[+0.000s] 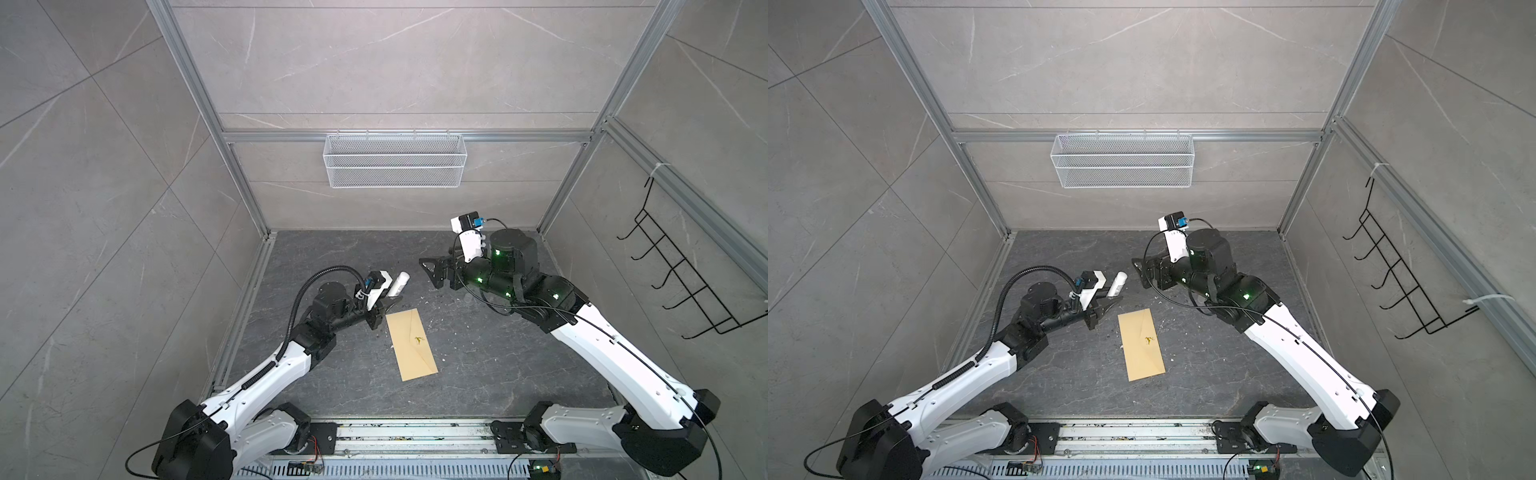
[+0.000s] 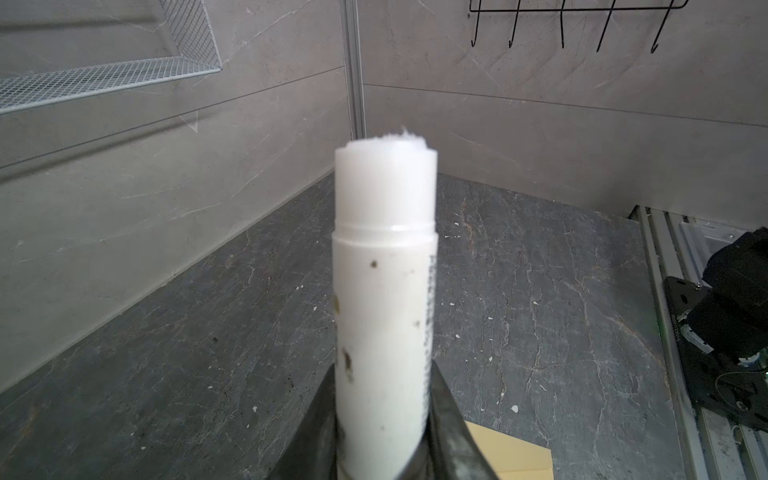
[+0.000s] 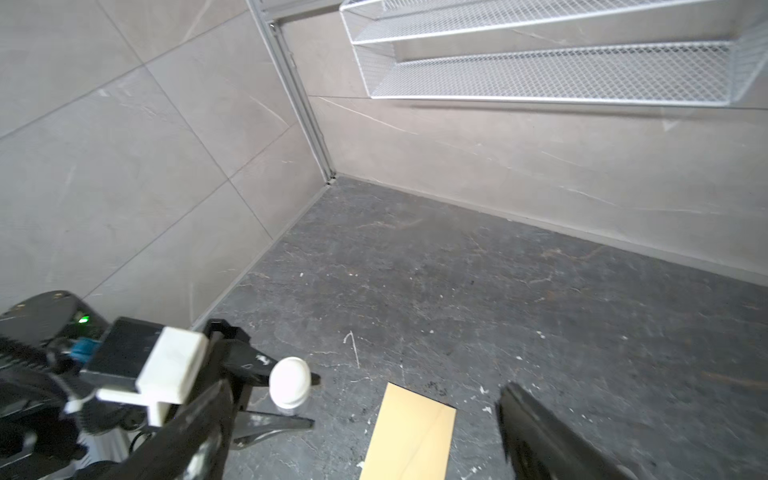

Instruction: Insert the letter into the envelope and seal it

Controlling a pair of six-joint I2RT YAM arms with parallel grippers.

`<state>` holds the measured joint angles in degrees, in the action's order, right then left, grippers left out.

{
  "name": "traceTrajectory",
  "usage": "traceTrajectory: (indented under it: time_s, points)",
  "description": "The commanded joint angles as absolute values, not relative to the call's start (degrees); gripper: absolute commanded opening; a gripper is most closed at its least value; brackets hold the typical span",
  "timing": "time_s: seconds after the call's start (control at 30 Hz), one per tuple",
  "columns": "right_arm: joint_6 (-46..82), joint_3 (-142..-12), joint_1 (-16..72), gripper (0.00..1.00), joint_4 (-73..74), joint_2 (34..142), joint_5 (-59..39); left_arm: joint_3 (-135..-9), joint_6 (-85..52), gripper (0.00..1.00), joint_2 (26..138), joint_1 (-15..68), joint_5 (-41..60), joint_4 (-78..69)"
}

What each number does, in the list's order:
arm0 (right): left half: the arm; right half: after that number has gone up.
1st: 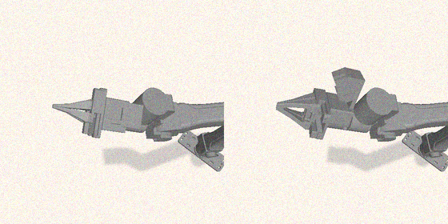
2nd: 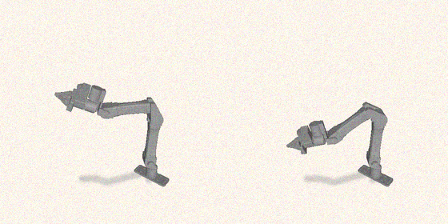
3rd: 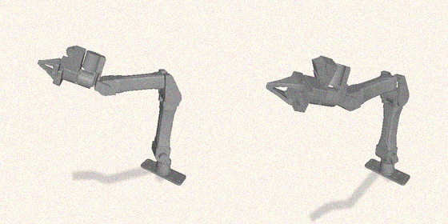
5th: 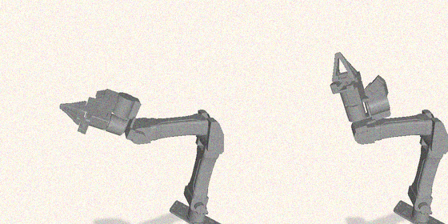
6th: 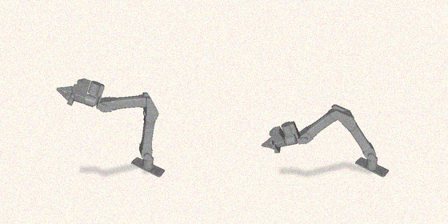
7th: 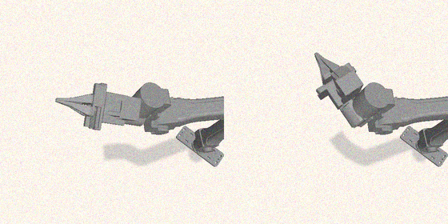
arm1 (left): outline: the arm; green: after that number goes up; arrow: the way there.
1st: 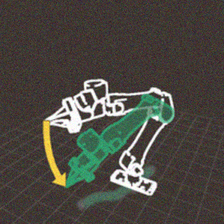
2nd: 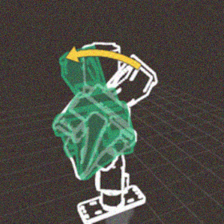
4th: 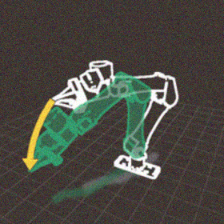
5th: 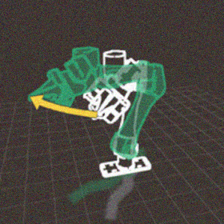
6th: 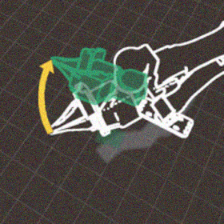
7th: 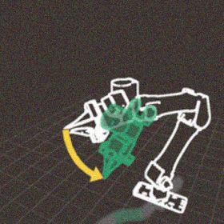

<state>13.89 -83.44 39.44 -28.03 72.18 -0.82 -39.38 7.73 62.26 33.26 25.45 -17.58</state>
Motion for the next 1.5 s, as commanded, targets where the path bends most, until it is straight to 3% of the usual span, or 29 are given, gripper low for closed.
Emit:
traceTrajectory:
  time_s: [0.0,0.37,0.7,1.47]
  points:
    - [13.1,-83.7,37.9,0.99,-32.8,73.8,4.7,-39.8,3.6,0.0,60.0,33.4,25.0,-19.0]
    - [16.9,-84.0,27.2,0.99,-40.4,82.6,6.6,-36.1,8.5,0.0,56.6,33.4,30.1,-15.5]
    - [17.5,-81.6,18.6,0.86,-40.9,90.2,4.0,-35.6,8.4,0.0,57.8,33.4,32.3,-16.1]
    - [14.7,-73.9,14.0,0.84,-38.9,94.3,4.9,-34.0,8.8,0.0,57.5,33.4,31.2,-17.8]
